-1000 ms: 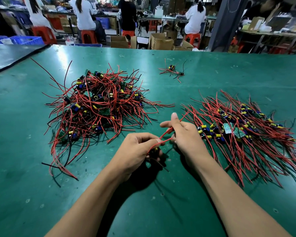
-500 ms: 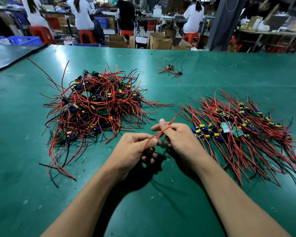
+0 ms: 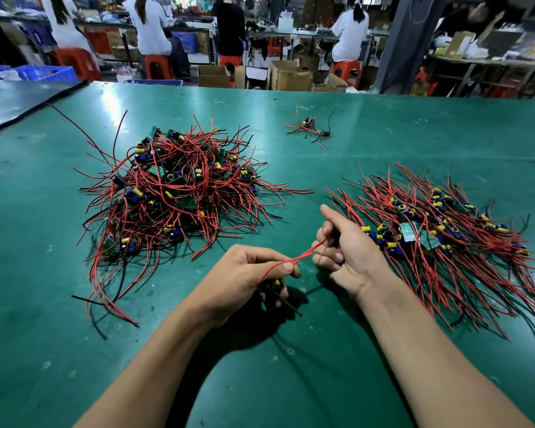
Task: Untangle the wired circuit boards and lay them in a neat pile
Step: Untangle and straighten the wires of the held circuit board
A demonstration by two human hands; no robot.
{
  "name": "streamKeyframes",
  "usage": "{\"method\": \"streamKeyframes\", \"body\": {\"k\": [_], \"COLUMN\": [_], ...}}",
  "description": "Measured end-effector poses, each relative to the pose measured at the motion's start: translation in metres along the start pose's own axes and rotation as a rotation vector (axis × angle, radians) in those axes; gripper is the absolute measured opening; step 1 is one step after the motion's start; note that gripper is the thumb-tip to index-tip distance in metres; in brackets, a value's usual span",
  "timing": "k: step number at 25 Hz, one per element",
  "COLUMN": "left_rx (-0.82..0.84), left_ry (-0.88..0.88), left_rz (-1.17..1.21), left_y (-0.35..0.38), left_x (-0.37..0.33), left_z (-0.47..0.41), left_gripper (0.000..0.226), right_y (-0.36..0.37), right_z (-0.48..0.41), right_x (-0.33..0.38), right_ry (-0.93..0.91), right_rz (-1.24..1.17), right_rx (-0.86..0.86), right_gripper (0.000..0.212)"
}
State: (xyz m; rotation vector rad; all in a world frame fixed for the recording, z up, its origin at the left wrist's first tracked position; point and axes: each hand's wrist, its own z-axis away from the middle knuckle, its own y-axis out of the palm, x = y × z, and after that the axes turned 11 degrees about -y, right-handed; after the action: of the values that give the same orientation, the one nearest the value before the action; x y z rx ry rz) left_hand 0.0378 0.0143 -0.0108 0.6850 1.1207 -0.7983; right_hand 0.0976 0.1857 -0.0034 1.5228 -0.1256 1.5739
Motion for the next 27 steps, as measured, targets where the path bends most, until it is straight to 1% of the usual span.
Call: {"method": "streamKeyframes", "body": {"k": [3,5,6,8,9,10,11,12,13,15,16,17,18,20,21,22,24,25,26,27], "left_rx": [-0.013,-0.039,-0.055,-0.099,-0.13,-0.163,-0.194,-0.221,-0.248,-0.315,-0.348,-0.377,-0.403,-0.442,-0.444,-0.436,-0.427,-0.445,-0.468,-0.478], "left_ry": [0.017,0.017,0.01,-0.002,-0.005,-0.001,0.012,0.033,0.058,0.119,0.144,0.163,0.177,0.2,0.219,0.235,0.253,0.255,0.252,0.244], "left_rz": [-0.038,0.001,0.033,0.097,0.133,0.173,0.214,0.253,0.293,0.338,0.331,0.312,0.293,0.279,0.295,0.324,0.344,0.324,0.302,0.296], "left_y": [-0.001,0.0,0.0,0.001,0.002,0.002,0.001,0.0,-0.001,-0.002,-0.002,-0.002,-0.001,0.001,0.002,0.003,0.004,0.003,0.003,0.003], "left_x": [-0.001,-0.001,0.0,0.0,0.0,0.0,0.0,-0.001,-0.002,-0.004,-0.004,-0.004,-0.004,-0.005,-0.006,-0.007,-0.007,-0.007,-0.006,-0.006], "left_z": [0.0,0.0,-0.001,-0.003,-0.004,-0.005,-0.006,-0.007,-0.007,-0.006,-0.006,-0.006,-0.006,-0.006,-0.005,-0.004,-0.004,-0.004,-0.005,-0.005], "left_gripper": [0.018,0.018,0.019,0.02,0.019,0.018,0.016,0.013,0.012,0.011,0.01,0.008,0.007,0.007,0.007,0.008,0.008,0.008,0.007,0.005], "right_y": [0.0,-0.002,-0.002,-0.003,-0.003,-0.003,-0.002,0.001,0.002,0.001,0.002,0.003,0.003,0.003,0.003,0.002,0.005,0.007,0.01,0.013], "right_z": [0.003,0.005,0.006,0.006,0.006,0.006,0.008,0.01,0.012,0.015,0.017,0.019,0.021,0.025,0.026,0.027,0.028,0.028,0.027,0.028], "right_x": [0.001,0.001,0.001,-0.001,-0.003,-0.006,-0.009,-0.011,-0.014,-0.018,-0.02,-0.022,-0.022,-0.022,-0.021,-0.021,-0.024,-0.027,-0.03,-0.032], "right_ry": [0.067,0.05,0.029,-0.019,-0.041,-0.059,-0.076,-0.115,-0.193,-0.464,-0.591,-0.638,-0.619,-0.494,-0.471,-0.487,-0.586,-0.612,-0.592,-0.535], "right_rz": [-0.055,0.01,0.074,0.205,0.258,0.304,0.346,0.396,0.503,0.918,1.06,1.085,1.017,0.844,0.84,0.893,1.052,1.076,1.028,0.911], "right_rx": [0.03,0.042,0.056,0.091,0.109,0.126,0.142,0.168,0.206,0.311,0.36,0.398,0.429,0.497,0.516,0.527,0.503,0.477,0.448,0.417], "right_gripper": [0.048,0.049,0.057,0.082,0.091,0.093,0.087,0.073,0.056,0.028,0.017,0.008,0.006,0.012,0.02,0.027,0.03,0.031,0.034,0.036]}}
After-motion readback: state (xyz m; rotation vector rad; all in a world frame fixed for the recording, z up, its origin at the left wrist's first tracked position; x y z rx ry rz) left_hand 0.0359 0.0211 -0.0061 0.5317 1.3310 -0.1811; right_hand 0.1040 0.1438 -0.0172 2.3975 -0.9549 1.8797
